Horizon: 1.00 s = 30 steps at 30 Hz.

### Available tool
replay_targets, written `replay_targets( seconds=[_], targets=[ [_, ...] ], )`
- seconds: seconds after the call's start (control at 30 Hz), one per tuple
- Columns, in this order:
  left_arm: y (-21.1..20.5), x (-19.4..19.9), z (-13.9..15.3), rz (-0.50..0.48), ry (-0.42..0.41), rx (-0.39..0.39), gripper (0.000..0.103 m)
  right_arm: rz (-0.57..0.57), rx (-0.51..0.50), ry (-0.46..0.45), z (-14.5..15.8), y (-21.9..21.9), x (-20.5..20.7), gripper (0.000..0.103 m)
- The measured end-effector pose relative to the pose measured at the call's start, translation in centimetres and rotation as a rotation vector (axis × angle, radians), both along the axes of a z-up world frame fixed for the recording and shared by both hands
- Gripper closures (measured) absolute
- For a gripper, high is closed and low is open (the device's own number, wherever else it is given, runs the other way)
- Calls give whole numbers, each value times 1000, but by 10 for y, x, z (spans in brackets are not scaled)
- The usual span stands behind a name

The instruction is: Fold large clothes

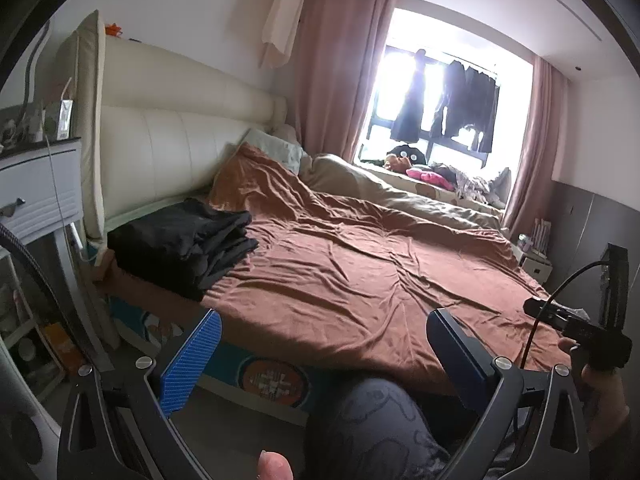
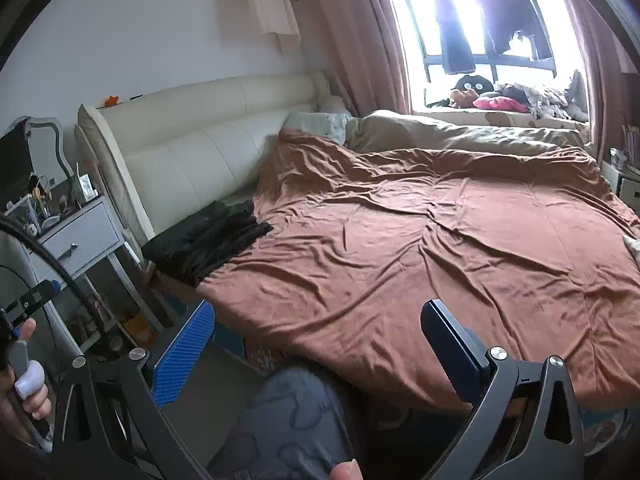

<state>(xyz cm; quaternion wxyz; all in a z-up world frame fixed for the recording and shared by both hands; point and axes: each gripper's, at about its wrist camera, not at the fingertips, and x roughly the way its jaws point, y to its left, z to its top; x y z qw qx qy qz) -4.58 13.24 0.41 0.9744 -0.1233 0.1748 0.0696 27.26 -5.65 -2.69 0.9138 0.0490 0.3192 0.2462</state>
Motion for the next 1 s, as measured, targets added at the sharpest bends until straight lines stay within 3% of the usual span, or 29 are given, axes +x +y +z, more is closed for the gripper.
replay_targets(
  seconds=[0.33, 1.0],
  targets=[
    [-7, -7, -29, 4, 62, 33, 0, -51, -31, -56, -13, -13, -35, 0],
    [-12, -8, -28, -8, 60, 71, 0, -17, -20, -39, -23, -4, -40, 0]
  ],
)
